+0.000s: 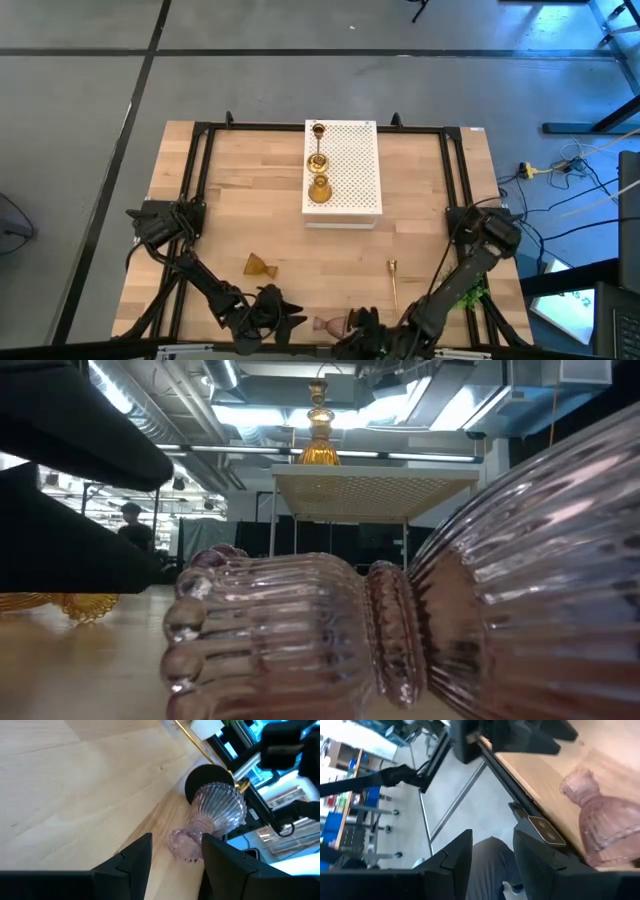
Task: Pick & Place candle stick holders
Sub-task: Put the pink candle holder on the shelf
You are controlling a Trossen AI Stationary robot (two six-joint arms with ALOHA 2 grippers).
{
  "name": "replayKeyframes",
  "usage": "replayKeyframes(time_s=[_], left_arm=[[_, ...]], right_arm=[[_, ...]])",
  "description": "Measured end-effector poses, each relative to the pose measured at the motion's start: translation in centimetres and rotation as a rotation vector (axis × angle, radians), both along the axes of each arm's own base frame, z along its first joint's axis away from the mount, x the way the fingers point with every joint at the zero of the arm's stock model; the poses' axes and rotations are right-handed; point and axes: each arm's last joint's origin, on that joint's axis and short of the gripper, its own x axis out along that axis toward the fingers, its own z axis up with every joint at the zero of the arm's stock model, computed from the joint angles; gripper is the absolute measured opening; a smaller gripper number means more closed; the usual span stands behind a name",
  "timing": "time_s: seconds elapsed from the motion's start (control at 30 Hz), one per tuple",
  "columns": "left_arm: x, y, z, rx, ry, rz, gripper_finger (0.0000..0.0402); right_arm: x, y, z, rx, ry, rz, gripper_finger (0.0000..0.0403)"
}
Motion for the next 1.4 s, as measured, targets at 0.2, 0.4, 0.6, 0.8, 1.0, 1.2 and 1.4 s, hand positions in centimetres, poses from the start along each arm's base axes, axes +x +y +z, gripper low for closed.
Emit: replayKeyframes(time_s=[0.2, 0.4, 0.6, 0.8, 1.0, 1.2, 1.4], left_arm=[[-0.7, -0.7, 0.0, 0.053, 0.010, -0.069, 0.0166], [-1.4, -1.4, 0.0, 0.095, 0.017, -0.117, 0.0166], [-1.5, -1.4, 0.0, 0.125, 0.021, -0.135, 0.0166], [-1.5, -1.5, 0.0, 0.147, 0.027, -0.156, 0.0166], [-1.6, -1.6, 0.0, 0.164, 0.029, -0.172, 0.0166], [-1.7, -1.7, 0.0, 0.166, 0.028, -0.174, 0.0166], [-1.7, -1.6, 0.0, 0.167, 0.026, -0.171, 0.0166]], right_arm=[[0.9, 1.3, -1.5, 0.060, 0.028, -0.039, 0.0146], [0.8, 1.8, -0.6, 0.111, 0.028, -0.054, 0.0147], [-1.1, 1.8, -2.0, 0.101, 0.166, -0.163, 0.0147], [-2.8, 2.0, -2.5, 0.073, 0.141, -0.291, 0.0147], [-1.7, 1.8, -4.3, 0.048, 0.127, -0.324, 0.0147], [-0.8, 1.6, -5.8, 0.055, 0.172, -0.313, 0.0147], [-0.7, 1.3, -6.0, 0.025, 0.200, -0.298, 0.0147]])
